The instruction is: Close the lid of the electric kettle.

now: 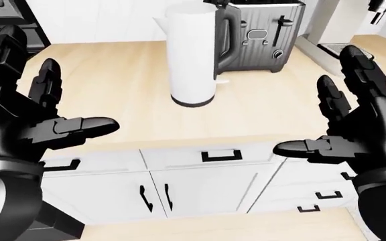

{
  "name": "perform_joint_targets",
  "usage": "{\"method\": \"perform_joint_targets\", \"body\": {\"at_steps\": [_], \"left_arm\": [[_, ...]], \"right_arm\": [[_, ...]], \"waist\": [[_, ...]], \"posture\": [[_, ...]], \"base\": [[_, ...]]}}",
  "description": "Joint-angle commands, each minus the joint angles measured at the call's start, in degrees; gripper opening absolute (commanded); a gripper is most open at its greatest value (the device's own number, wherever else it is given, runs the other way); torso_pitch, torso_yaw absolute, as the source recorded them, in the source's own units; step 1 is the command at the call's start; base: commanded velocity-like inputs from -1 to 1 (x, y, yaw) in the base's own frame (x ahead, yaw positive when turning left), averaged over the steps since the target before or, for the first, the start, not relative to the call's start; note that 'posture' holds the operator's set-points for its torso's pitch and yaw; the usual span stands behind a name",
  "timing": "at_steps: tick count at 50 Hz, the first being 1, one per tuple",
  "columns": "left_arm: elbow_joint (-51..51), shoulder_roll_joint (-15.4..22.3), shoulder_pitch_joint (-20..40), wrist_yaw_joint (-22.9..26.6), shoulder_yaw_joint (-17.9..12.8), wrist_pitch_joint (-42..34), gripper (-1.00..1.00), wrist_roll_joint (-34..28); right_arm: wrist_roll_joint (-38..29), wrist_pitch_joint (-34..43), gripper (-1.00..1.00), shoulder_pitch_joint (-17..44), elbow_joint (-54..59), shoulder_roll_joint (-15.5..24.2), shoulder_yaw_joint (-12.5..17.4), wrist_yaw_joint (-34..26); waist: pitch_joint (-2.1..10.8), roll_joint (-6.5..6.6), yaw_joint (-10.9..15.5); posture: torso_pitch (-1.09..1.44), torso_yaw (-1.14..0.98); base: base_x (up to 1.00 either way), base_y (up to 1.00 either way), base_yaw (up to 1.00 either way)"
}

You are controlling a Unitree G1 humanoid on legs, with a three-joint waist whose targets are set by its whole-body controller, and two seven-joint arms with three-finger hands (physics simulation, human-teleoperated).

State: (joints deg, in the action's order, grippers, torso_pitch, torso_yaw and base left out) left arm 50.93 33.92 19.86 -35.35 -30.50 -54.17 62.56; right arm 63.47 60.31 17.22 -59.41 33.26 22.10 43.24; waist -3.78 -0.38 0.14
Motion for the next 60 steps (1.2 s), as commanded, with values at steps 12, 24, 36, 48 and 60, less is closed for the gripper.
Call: {"method": "perform_joint_targets", "body": {"at_steps": [12, 24, 36, 48, 60], "left_arm": [[1.22, 0.18, 0.59, 0.62, -0.92, 1.39, 1.0, -0.92], [0.45, 0.77, 0.7, 0.28, -1.37, 1.84, 1.0, -0.19], [0.25, 0.16, 1.1, 0.3, -0.46, 1.59, 1.0, -0.7], [0.38, -0.57, 0.47, 1.5, -0.41, 1.79, 1.0, -2.22], [0.46, -0.85, 0.72, 1.37, -0.6, 1.4, 1.0, -1.93]], "right_arm": [[18.81, 4.27, 1.0, 17.08, 12.22, 11.79, 4.27, 13.22], [-0.15, 10.29, 1.0, 44.93, 43.3, 10.64, -11.47, -4.81], [-38.51, 7.52, 1.0, 65.2, 73.31, 2.79, -14.04, -36.32], [-55.97, -2.89, 1.0, 82.33, 99.74, -1.89, -14.96, -46.6], [-61.93, -14.54, 1.0, 94.57, 127.19, -4.84, -12.72, -49.32]], "waist": [[0.49, 0.08, 0.18], [0.62, 0.27, -0.46], [1.12, 1.55, -0.15], [1.48, 2.87, -0.5], [1.33, 3.53, -1.0]], "posture": [[0.0, 0.0], [0.0, 0.0], [0.0, 0.0], [0.0, 0.0], [0.0, 0.0]], "base": [[0.0, 0.0, 0.0], [0.0, 0.0, 0.0], [0.0, 0.0, 0.0], [0.0, 0.0, 0.0], [0.0, 0.0, 0.0]]}}
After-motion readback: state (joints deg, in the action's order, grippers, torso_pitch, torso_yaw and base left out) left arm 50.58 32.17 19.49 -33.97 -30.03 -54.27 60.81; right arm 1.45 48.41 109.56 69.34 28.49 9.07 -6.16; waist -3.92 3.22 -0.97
